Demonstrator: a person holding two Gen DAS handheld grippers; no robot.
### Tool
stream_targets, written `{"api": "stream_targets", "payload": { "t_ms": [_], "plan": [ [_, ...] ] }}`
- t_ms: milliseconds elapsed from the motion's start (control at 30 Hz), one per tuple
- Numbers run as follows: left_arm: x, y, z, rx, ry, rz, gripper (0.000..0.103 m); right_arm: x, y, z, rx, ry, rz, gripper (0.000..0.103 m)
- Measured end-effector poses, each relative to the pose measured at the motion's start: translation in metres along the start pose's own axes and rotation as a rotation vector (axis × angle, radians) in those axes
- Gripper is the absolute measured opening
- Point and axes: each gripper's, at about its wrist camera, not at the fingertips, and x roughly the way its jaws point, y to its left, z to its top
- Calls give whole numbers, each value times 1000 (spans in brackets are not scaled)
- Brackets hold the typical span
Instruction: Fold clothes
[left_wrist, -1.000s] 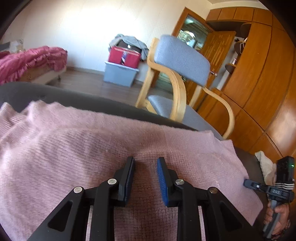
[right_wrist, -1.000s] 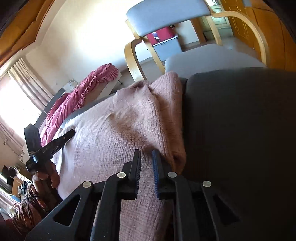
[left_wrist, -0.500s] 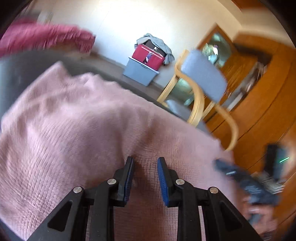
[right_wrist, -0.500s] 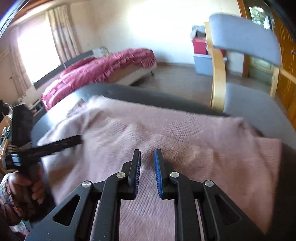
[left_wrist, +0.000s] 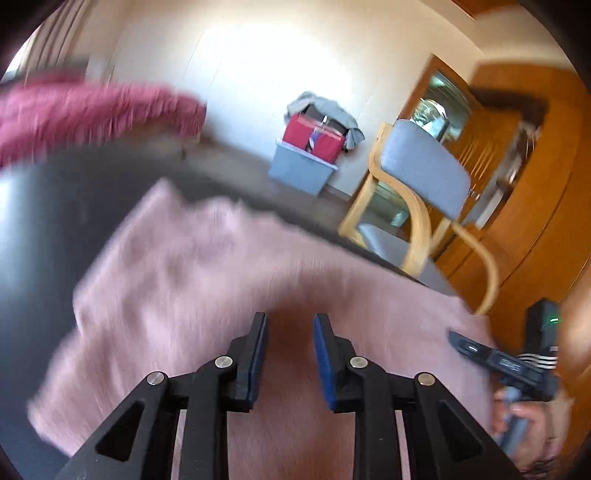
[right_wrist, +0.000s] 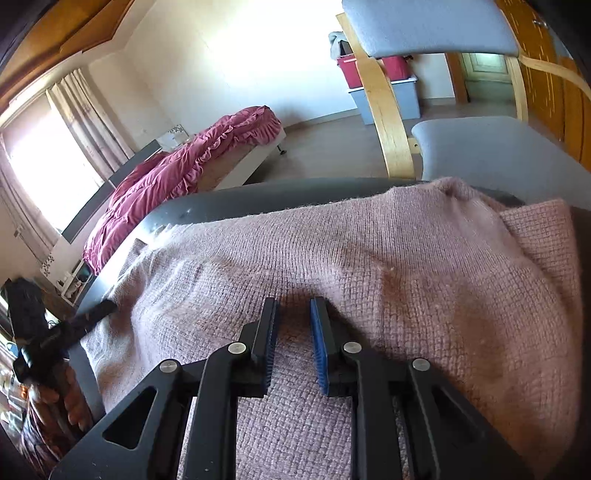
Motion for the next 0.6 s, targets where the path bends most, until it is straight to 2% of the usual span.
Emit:
{"api": "stream_targets", "payload": {
  "t_ms": [300,367,467,533,600],
  "plan": [
    [35,8,41,117,-4,271,24,-9,-9,0,35,-2,45,20],
    [37,17,47,106,6,358,24,-9,-11,0,38,-1,50,20],
    [35,15,55,70,12,337,24,-9,-12,1,42,0,56,20],
    [31,1,57,70,-23,301,24,-9,-12,0,42,0,57,20],
    [25,-19,56,77,-75,215,24,-10,-13,0,43,0,58,20]
  ]
}}
